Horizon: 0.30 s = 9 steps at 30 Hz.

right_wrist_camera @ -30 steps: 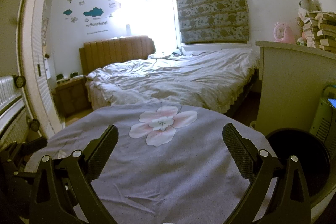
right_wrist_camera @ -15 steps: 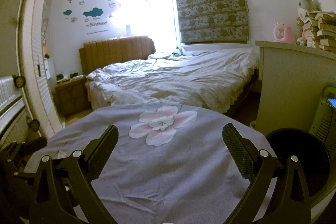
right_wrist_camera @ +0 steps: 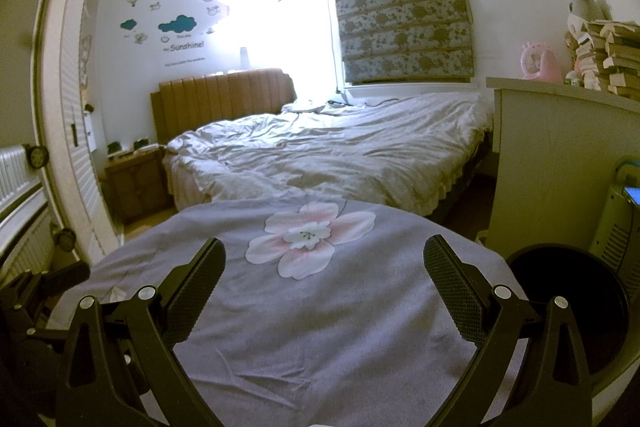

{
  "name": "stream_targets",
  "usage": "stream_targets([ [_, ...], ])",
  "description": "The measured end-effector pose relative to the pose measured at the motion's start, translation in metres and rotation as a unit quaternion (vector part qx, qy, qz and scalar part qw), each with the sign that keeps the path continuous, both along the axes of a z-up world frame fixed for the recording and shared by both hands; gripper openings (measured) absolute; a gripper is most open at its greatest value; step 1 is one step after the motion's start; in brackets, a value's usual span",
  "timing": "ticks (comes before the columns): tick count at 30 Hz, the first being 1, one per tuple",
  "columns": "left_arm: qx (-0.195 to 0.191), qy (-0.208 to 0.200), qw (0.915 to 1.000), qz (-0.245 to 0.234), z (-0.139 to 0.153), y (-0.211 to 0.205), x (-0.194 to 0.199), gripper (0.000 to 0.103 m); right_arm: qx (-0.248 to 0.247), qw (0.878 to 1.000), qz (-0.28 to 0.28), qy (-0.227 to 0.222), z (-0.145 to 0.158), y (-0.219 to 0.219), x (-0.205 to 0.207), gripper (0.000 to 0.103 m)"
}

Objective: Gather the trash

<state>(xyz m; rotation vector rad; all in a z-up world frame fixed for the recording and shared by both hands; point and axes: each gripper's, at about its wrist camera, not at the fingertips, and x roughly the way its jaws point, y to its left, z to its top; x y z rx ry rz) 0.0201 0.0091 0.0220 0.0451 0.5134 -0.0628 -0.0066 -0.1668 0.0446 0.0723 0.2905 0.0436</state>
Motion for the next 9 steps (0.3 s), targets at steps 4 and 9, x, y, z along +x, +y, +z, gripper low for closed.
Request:
stream_targets([
  [4, 0.0, 0.0, 1.0, 0.0, 0.0001, 0.0001, 0.0001, 0.097, 0.0, 1.0, 0.0, 0.0, 0.0001, 0.0001, -0.0001, 0.098],
  [9, 0.001, 0.0, 1.0, 0.0, 0.0001, 0.0, 0.0003, 0.097, 0.0, 1.0, 0.0, 0.0, 0.0002, 0.0001, 0.0, 0.098],
])
